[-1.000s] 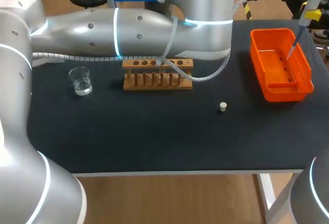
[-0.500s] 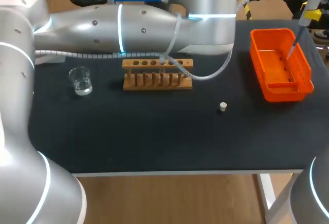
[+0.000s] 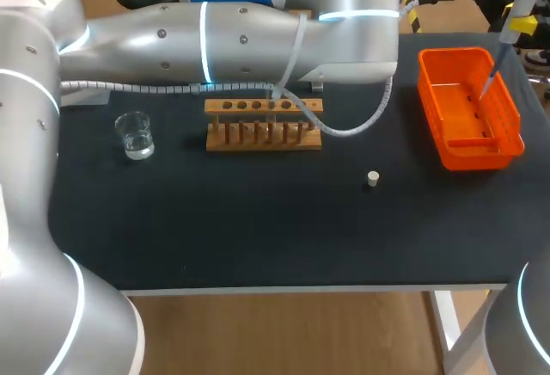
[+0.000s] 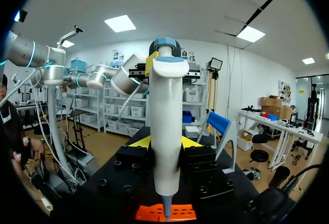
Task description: Invert the test tube, pick up the pipette, mount the tip to pipette, aspirate from beaker and dispense into the tube, eject the tip, return the pipette, and cap with the stopper.
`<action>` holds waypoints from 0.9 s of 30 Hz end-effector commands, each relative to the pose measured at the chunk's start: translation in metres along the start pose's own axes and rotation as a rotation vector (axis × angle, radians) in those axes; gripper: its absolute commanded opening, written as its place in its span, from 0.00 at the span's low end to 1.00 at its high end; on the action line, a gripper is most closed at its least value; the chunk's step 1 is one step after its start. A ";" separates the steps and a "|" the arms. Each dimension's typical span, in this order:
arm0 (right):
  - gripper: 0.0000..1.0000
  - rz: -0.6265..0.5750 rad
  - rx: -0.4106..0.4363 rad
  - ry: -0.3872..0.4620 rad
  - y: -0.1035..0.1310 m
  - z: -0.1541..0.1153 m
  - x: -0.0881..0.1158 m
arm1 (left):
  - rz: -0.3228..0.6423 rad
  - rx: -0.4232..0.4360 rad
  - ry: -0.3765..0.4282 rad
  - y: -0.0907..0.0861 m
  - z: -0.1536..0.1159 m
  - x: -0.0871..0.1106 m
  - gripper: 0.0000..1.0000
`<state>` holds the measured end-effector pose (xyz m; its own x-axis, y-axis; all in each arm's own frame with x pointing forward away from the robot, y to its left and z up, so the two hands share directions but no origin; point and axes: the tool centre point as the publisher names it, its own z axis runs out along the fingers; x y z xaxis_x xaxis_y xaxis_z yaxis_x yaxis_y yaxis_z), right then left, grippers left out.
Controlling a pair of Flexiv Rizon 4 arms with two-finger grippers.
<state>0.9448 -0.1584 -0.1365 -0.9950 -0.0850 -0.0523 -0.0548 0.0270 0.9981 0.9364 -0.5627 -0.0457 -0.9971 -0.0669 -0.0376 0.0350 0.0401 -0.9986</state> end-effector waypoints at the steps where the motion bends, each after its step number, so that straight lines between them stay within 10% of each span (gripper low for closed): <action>1: 0.00 0.000 0.003 0.000 0.001 0.000 0.000 | 0.000 0.010 -0.003 0.004 0.009 -0.001 0.00; 27: 0.00 0.000 0.003 0.000 0.001 0.000 0.000 | -0.009 0.003 0.001 0.010 0.009 -0.002 0.00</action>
<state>0.9447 -0.1584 -0.1374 -0.9950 -0.0848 -0.0520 -0.0545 0.0280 0.9981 0.9401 -0.5689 -0.0522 -0.9978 -0.0604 -0.0267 0.0241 0.0435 -0.9988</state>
